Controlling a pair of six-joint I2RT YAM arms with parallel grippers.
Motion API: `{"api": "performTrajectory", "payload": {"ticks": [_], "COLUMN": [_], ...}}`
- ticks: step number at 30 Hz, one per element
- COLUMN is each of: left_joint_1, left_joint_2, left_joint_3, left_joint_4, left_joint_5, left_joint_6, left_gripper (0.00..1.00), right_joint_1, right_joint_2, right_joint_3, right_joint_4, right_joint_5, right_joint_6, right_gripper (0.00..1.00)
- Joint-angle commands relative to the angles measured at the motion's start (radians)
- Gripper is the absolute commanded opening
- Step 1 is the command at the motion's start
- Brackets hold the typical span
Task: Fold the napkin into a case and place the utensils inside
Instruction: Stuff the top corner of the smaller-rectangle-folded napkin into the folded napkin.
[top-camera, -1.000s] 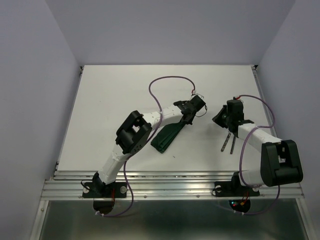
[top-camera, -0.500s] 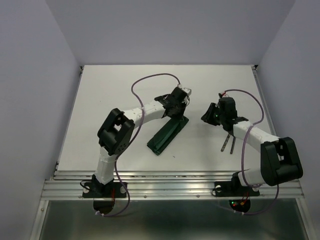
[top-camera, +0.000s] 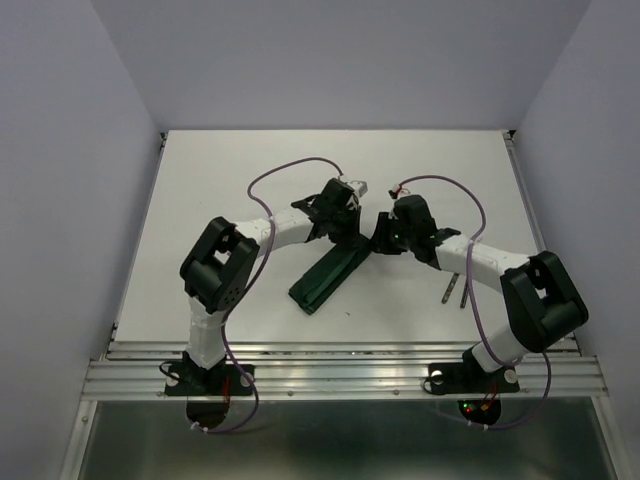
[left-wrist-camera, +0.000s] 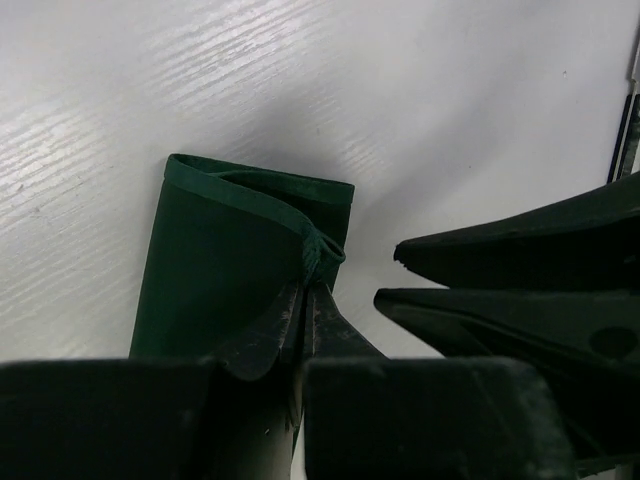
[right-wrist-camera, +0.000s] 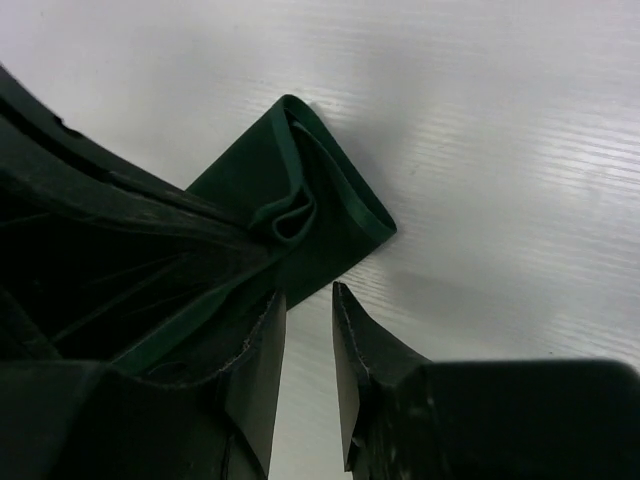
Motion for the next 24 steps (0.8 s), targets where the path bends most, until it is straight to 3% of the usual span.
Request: {"api": "performTrajectory", "payload": {"ticks": [1,24], "left_joint_1": [0.030,0.114], "left_joint_2": [-0.074,-0.115], "left_joint_3": [-0.059,-0.110], "left_joint_4": [0.089,0.146], "left_joint_5": [0.073,0.185], "left_joint_6": [-0.048,-0.105], "left_gripper": [0.00,0.00], "right_joint_1": [0.039,0.117], "right_joint_2": [0.035,0.172], "right_joint_3": [0.064,0.155], "right_joint_4": [0.043,0.054], "right_joint_5": [0.036,0.070], "right_joint_6": [-0.018,-0.015], "right_gripper": [0.31,0.29]}}
